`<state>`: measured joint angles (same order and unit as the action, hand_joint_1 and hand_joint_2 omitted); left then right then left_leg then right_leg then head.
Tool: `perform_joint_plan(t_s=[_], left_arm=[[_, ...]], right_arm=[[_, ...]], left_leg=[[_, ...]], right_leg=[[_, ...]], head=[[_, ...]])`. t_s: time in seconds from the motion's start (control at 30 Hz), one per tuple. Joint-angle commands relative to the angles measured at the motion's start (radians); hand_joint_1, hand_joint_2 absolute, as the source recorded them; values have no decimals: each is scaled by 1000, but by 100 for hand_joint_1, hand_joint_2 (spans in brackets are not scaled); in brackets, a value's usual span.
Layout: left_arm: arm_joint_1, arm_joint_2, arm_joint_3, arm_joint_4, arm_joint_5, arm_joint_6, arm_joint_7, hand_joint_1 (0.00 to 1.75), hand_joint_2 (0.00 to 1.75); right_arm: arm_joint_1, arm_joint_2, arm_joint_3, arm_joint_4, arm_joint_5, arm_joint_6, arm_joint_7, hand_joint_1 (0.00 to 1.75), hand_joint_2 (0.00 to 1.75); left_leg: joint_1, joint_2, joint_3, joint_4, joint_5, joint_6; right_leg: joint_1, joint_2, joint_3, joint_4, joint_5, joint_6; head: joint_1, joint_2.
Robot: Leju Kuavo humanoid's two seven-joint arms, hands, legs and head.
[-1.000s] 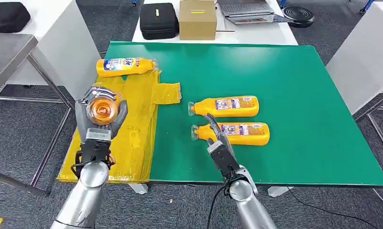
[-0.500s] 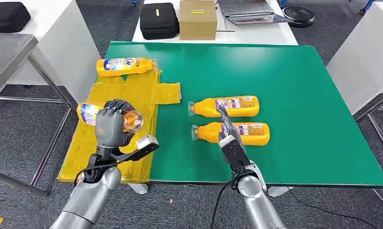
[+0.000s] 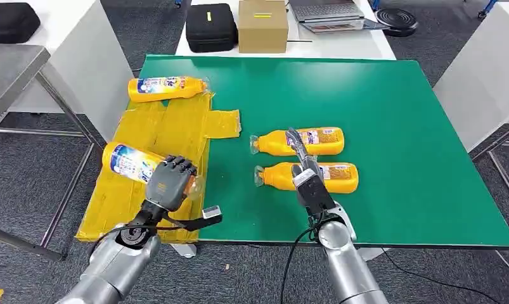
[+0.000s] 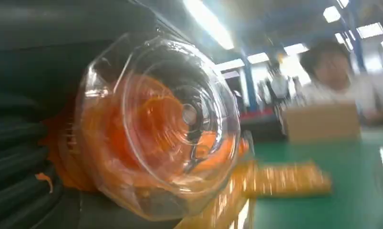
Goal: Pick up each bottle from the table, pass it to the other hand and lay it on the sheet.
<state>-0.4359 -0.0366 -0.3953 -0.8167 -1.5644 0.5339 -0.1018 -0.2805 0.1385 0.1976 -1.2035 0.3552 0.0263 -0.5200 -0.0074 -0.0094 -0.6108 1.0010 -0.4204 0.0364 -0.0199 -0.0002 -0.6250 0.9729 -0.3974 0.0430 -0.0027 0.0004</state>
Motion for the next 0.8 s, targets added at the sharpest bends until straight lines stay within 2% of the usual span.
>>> perform_joint_plan(t_s=[0.03,0.43,0.8], left_arm=[[-132,49,-144,236,23,-124,-31,175,175],[-149,52,-166,288,8,-184,27,175,175],[-154,38,-152,303,-6,-193,174,175,175]], right_arm=[[-64,-18,-21,93,4,17,-14,0,0],[-66,-13,-24,97,9,25,-17,0,0],[-65,-2,-26,111,25,29,-11,0,0]], left_leg=[[2,0,5,1,-2,-2],[2,2,5,1,-2,-2],[2,2,4,0,-2,-2]], right_leg=[[2,-1,5,0,-2,-2],[2,1,5,0,-2,-2],[2,1,4,0,-1,-2]], head=[[0,0],[0,0],[0,0]])
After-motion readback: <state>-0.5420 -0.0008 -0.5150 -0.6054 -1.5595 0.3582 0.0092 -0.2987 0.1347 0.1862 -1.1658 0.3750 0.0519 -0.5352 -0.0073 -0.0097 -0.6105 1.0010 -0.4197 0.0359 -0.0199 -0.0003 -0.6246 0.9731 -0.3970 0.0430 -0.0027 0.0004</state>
